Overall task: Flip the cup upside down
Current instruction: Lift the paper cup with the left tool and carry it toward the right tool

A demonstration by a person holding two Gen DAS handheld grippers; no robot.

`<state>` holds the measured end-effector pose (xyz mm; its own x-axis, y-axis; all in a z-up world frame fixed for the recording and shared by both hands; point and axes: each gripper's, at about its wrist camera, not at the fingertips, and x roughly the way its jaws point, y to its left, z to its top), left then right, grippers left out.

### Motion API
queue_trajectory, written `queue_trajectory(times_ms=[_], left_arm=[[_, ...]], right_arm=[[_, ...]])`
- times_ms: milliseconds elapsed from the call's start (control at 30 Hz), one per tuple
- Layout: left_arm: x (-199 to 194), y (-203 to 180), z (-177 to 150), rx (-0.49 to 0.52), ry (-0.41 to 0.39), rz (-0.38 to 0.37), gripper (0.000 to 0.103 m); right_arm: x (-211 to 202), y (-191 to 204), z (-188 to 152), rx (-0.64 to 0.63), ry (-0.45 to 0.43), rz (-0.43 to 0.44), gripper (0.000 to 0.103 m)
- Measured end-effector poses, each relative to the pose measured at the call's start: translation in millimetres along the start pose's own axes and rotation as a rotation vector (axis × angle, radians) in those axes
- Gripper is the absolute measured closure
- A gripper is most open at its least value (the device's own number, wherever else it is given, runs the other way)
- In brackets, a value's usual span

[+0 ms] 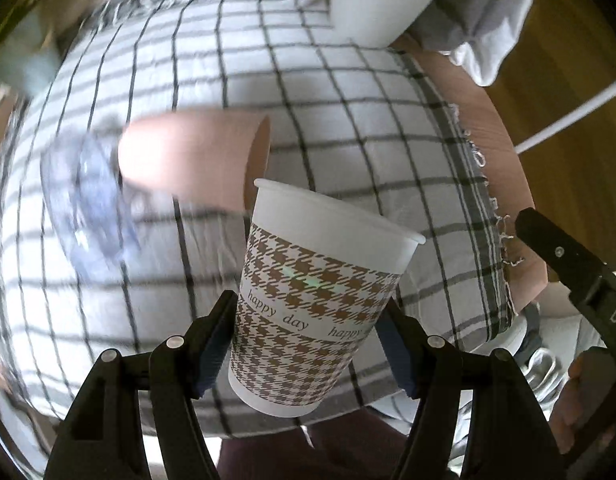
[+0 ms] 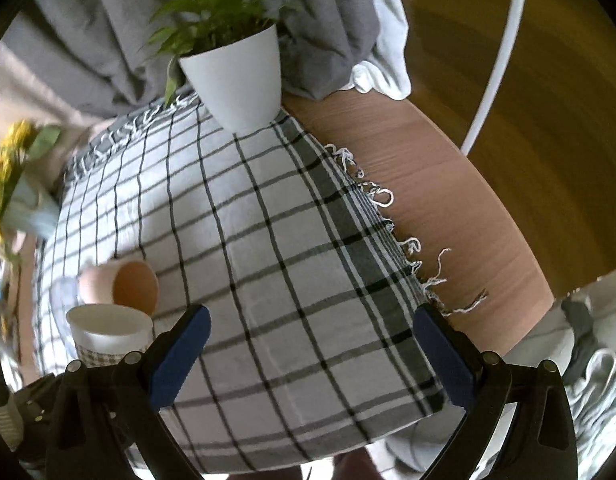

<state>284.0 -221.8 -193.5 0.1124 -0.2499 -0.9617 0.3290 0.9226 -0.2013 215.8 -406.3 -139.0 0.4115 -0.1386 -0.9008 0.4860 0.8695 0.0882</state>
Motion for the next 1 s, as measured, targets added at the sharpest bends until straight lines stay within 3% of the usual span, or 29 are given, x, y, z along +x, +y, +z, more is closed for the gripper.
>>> queue_trajectory(times_ms=[700, 1000], left_arm=[[46, 19, -24, -0.334, 0.087, -0.069, 0.036], [47, 16, -28, -0.355, 0.098, -0.061, 0.033]], right_arm=[[13, -11, -13, -0.131, 0.023, -0.009, 0.001], [11, -15, -11, -0.155, 0.007, -0.017, 0.001]])
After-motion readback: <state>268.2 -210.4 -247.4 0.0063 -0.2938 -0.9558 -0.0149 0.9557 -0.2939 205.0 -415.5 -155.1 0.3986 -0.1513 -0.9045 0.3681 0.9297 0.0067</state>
